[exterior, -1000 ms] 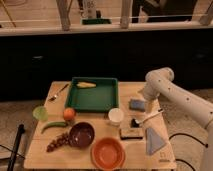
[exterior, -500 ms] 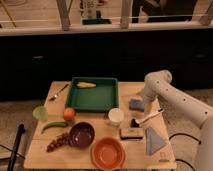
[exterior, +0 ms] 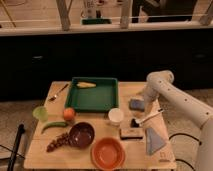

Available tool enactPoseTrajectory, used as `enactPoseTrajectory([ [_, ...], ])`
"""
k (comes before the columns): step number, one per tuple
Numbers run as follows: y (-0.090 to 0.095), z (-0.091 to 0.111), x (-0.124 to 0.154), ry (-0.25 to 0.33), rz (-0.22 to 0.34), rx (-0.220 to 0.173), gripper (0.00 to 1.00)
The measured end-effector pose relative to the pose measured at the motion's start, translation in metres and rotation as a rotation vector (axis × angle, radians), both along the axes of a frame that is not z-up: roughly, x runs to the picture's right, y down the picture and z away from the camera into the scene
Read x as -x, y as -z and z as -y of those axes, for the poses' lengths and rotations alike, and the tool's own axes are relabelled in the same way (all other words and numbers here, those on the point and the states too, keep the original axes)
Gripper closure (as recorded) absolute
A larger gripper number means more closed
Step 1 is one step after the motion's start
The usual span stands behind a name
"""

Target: Place sponge in purple bowl

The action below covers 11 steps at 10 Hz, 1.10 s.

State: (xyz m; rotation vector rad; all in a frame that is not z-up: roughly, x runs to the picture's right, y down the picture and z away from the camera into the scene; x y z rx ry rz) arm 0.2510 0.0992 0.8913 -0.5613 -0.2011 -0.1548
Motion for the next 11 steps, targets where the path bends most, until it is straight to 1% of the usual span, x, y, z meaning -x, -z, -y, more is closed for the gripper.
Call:
enactPoseTrajectory([
  [3,-0.001,0.001,0.008,-0.049,-0.022,0.009,0.20],
  [5,-0.005,-0.001,0.013,-0.088,-0.045,0.032,0.20],
  [7,-0.013,-0.004,0.022,-0.118,-0.057,0.056,0.20],
  [9,-0.022,-0.009,0.025,-0.134,-0.065,0.081,0.20],
  [10,-0.027,-0.010,0.028,-0.141,-0.067,0.090,0.22],
  [11,-0.031,-0.011,0.030,-0.145,-0.068,0.093,0.28],
])
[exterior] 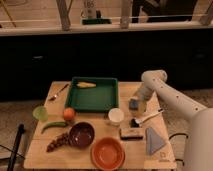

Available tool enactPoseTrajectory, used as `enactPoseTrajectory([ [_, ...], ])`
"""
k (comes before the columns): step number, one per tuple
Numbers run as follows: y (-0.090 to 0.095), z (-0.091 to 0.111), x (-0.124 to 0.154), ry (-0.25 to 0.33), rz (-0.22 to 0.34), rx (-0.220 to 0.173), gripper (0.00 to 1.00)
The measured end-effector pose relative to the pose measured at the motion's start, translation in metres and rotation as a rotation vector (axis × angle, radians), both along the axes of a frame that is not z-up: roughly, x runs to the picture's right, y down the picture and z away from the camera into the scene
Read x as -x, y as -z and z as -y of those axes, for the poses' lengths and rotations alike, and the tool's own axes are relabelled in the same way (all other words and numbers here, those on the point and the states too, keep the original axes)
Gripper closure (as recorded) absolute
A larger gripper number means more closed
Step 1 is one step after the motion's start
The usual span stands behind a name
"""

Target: Place sponge in purple bowl

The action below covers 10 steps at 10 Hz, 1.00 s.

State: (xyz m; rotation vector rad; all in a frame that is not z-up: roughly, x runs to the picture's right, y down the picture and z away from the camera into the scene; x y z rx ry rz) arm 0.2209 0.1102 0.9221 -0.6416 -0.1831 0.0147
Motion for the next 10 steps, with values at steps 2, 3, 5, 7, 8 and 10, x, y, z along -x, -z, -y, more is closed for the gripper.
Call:
enactPoseTrajectory([
  [2,-0.003,-0.001,-0.003,-0.002,-0.002,-0.005,0.46],
  [3,-0.007,-0.002,-0.005,0.005,0.001,-0.011,0.60],
  [5,-0.012,-0.003,-0.008,0.012,0.004,-0.014,0.78],
  [7,-0.015,-0.004,-0.015,0.020,0.002,-0.020,0.96],
  [8,-0.015,-0.004,-0.016,0.021,0.001,-0.018,1.00],
  [10,-0.014,-0.005,-0.017,0.022,-0.002,-0.015,1.00],
])
